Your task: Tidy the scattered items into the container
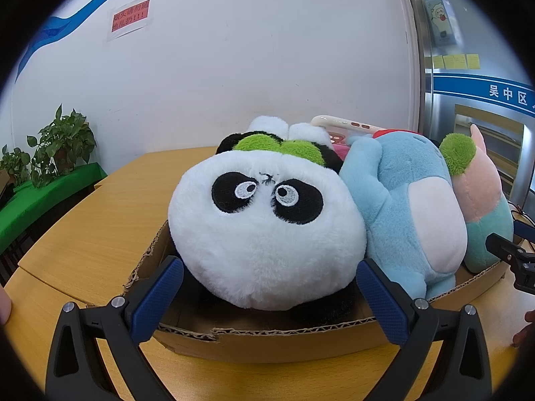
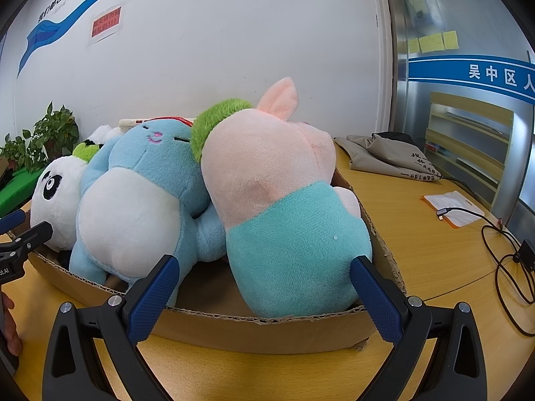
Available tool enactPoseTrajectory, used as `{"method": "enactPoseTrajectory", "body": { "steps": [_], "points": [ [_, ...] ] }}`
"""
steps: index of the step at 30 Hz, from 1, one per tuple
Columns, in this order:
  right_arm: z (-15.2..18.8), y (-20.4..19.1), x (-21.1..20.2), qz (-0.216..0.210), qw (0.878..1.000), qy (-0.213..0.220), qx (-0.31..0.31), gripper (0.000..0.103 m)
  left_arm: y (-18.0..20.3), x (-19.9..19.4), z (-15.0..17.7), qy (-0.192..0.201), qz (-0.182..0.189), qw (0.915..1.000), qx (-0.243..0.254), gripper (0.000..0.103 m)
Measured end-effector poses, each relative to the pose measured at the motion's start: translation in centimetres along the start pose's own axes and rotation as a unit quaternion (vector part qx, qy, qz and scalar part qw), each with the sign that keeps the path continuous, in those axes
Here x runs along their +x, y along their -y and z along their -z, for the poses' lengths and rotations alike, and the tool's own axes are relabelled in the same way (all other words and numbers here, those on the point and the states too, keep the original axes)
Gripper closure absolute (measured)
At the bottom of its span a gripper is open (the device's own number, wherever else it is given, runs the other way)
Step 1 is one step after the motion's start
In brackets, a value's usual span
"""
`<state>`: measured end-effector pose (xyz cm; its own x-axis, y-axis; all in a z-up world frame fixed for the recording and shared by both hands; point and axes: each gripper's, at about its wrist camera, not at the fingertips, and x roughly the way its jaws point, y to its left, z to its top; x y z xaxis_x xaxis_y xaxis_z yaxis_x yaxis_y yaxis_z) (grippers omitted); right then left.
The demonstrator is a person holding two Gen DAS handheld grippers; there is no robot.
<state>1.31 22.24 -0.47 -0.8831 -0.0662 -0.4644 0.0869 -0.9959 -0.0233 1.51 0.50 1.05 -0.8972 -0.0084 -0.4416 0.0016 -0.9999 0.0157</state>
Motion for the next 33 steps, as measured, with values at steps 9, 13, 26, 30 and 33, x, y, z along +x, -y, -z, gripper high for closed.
{"method": "enactPoseTrajectory", "body": {
  "steps": [9,13,26,30,33],
  "points": [
    [0.5,1.9,-2.6,-0.024,1.000,-0.013,-0.012,0.000,-1.8,-6.0,1.0,-0.006,0.044,0.9988,0.018,0.001],
    [2.1,4.0,-5.6,-0.035,0.999,-0.020,-0.015,0.000,-4.1,-8.7,3.4,-0.047,0.030,0.9966,0.061,0.001],
    [9.1,16.0,-6.0,-0.048,0.974,-0.219,-0.039,0.000,-13.6,-5.2,9.1,-0.255,0.080,0.9618,0.059,0.000],
    [8.6,16.8,-6.0,-0.069,0.971,-0.220,-0.060,0.000,-15.1,-4.3,9.1,-0.253,0.095,0.9600,0.072,0.000],
    [8.6,16.8,-5.8,-0.082,0.970,-0.216,-0.072,0.000,-16.2,-3.5,8.9,-0.248,0.095,0.9615,0.070,0.000]
  ]
}}
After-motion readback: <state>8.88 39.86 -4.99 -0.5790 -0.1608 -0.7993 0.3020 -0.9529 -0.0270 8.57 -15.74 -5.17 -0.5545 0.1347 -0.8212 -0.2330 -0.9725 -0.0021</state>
